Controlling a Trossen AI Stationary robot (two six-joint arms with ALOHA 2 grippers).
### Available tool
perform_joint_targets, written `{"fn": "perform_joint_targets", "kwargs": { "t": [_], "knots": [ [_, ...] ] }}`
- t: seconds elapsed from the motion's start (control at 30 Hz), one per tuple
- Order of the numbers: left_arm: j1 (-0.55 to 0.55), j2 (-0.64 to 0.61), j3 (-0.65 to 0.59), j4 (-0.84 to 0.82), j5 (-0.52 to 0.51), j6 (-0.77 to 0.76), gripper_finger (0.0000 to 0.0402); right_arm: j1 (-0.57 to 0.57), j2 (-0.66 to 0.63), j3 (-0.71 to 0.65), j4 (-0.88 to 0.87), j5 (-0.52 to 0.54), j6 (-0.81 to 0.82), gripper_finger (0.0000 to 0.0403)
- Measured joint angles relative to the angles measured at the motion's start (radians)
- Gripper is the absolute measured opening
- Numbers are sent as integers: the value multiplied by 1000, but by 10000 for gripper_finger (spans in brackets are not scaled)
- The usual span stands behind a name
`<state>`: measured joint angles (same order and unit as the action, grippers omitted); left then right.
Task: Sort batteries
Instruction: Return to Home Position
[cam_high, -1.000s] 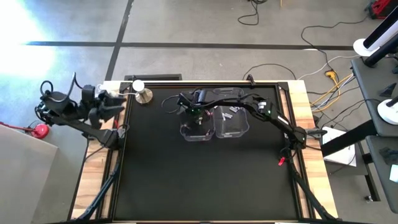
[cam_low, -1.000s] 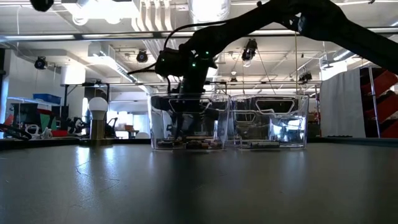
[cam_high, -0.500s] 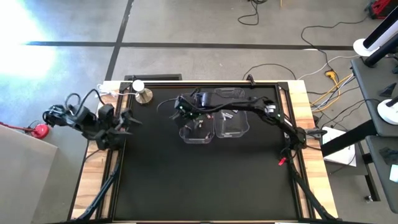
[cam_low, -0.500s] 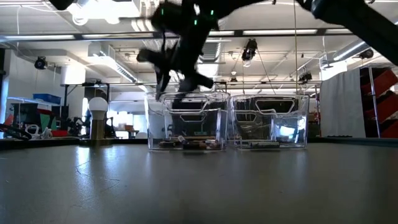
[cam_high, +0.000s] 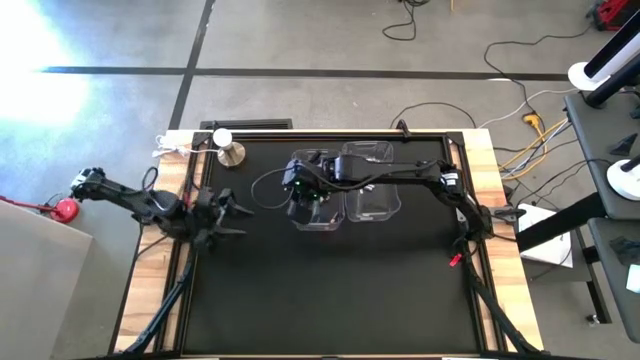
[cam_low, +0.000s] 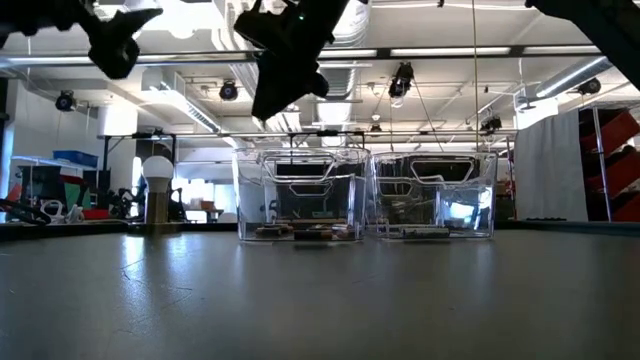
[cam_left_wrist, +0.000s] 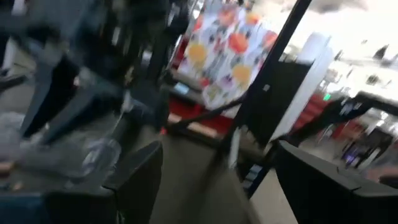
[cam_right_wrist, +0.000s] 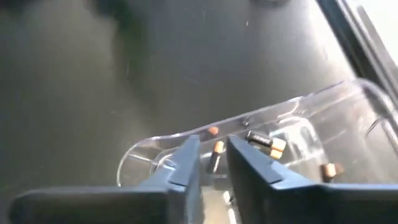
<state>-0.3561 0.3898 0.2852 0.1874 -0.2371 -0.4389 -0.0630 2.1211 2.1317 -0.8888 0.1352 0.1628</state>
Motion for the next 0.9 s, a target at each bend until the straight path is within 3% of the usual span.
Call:
{"fn": "perform_joint_targets", "kwargs": {
  "t": [0.1, 0.17, 0.3, 0.47, 0.6, 0.73, 0.9],
  "knots": [
    [0, 33, -34, 2, -52, 7, 283, -12, -5, -7, 14, 0, -53, 38],
    [0, 61, -49, -1, -157, -17, 284, -17, -5, -17, 17, -1, -88, 18],
    [0, 101, -51, 6, -350, -68, 284, -20, -16, -38, 17, -3, -187, 13],
    [19, 116, -51, -2, -379, -14, 284, -22, -126, -159, 54, -72, -292, 13],
    [21, 128, -52, -70, -380, 13, 284, -31, -290, -416, 236, -169, -314, 13],
    [21, 145, -52, -91, -381, 2, 284, -31, -524, -753, 442, -173, -287, 13],
    [21, 158, -52, -88, -376, 1, 284, -29, -863, -1111, 484, -170, -220, 13]
  ]
}}
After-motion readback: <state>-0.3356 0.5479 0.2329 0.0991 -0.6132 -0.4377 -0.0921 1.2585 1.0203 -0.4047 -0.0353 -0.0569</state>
